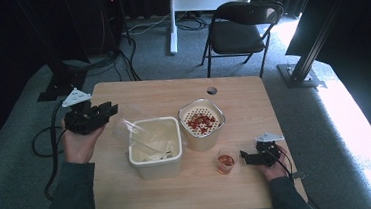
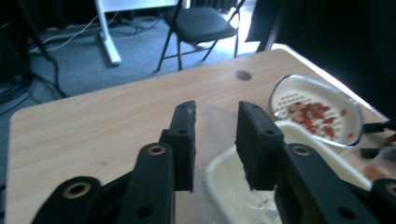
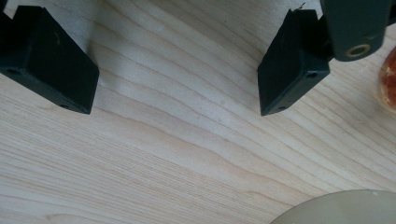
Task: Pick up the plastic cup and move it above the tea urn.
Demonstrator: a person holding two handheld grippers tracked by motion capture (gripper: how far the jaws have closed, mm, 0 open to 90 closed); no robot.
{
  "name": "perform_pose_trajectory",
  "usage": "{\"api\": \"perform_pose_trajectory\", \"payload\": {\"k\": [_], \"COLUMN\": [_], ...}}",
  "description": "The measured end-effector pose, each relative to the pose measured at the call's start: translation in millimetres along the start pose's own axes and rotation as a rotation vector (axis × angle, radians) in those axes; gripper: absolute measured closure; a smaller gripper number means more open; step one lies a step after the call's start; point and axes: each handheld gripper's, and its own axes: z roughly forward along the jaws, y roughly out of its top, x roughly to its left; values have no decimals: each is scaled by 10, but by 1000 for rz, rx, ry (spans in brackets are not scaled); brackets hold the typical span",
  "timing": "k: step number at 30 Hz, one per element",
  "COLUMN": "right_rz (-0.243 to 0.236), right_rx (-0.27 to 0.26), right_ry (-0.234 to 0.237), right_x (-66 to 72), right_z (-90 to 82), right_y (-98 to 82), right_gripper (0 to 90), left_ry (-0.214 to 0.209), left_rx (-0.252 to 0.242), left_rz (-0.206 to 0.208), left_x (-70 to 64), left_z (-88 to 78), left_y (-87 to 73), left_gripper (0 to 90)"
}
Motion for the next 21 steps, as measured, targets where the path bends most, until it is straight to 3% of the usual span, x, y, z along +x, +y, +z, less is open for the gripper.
{"api": "perform_pose_trajectory", "payload": {"k": [8,21], "right_rz": [-1,4], "right_rx": [0,-2], "right_ry": [0,-6], "right_x": [0,7], "right_z": [0,-2], "right_y": [0,-4], "right_gripper": [121,125], "left_ry": [-1,20], "left_rx": [3,3], "left_rz": [3,-15], "left_x": [1,134], "left_z": [30,159], "left_y": [-22,-223], "left_gripper": [592,514]}}
